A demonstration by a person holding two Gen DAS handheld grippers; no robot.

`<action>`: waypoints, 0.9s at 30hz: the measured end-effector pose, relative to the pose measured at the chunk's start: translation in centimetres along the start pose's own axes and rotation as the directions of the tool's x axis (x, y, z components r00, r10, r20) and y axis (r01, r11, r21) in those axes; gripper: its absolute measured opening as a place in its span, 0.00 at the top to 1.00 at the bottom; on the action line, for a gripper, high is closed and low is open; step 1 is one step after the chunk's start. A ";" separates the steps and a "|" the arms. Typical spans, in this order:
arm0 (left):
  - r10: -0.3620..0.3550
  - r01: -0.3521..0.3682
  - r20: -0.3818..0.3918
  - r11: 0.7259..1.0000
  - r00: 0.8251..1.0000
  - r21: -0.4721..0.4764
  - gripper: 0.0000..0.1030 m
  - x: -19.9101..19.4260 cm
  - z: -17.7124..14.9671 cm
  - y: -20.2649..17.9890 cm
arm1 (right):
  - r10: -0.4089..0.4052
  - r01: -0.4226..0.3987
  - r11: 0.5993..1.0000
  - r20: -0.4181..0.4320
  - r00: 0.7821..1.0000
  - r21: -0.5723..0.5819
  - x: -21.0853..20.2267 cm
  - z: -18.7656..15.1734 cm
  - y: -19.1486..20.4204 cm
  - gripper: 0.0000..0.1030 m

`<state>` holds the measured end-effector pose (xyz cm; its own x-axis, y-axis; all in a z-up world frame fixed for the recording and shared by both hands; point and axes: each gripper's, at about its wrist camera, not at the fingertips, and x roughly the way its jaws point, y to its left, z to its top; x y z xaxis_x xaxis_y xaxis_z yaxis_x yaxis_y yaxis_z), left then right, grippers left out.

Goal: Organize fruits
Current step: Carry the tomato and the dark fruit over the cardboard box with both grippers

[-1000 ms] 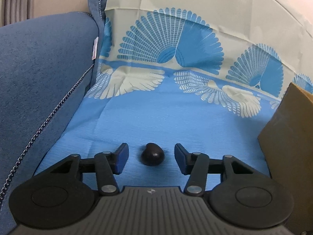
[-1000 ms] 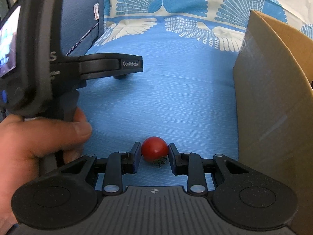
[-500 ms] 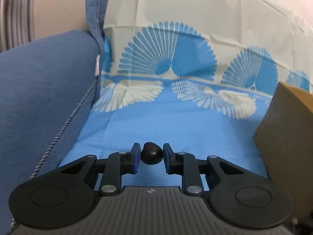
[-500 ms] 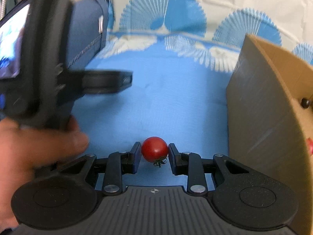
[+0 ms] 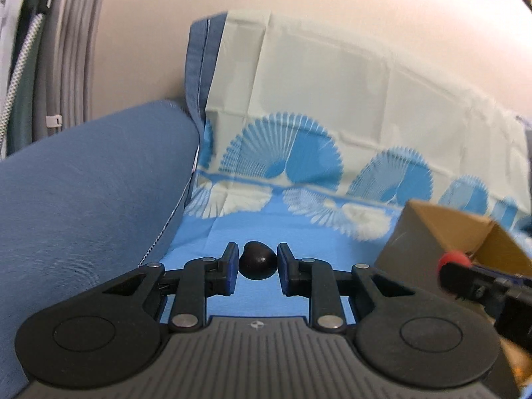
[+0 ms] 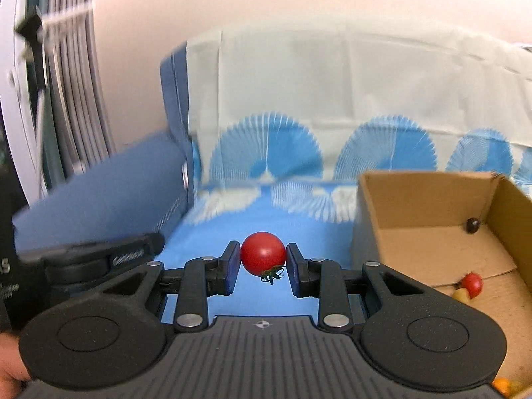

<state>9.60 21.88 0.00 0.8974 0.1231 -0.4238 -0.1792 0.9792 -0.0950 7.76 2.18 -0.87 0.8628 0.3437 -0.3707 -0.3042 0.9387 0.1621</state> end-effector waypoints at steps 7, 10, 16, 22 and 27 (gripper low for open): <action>-0.056 0.051 0.078 0.997 0.995 0.061 0.73 -5.0 0.9 -2.5 | 0.006 -0.005 1.000 0.125 0.992 -0.008 -6.0 1.3 -3.1 0.70; -0.085 0.076 0.103 0.994 0.991 0.082 0.73 -6.6 1.4 -3.8 | -0.026 0.028 1.000 0.148 0.989 -0.008 -7.2 1.9 -5.2 0.70; -0.119 0.108 0.112 0.989 0.987 0.098 0.73 -7.6 1.9 -6.1 | -0.095 0.090 0.995 0.172 0.981 0.040 -9.4 2.5 -10.3 0.70; -0.155 0.144 0.089 0.982 0.984 0.124 0.73 -7.1 1.4 -8.9 | -0.141 0.129 0.989 0.181 0.973 0.077 -10.1 2.6 -13.6 0.70; -0.199 0.185 0.070 0.968 0.978 0.168 0.73 -6.2 0.0 -10.9 | -0.174 0.164 0.984 0.181 0.968 0.071 -10.1 2.5 -15.2 0.70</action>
<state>5.97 10.43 3.66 0.9411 -0.0633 -0.3323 0.0603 0.9980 -0.0191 4.70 -15.61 2.68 0.9612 0.1642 -0.2215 -0.1293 0.9780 0.1636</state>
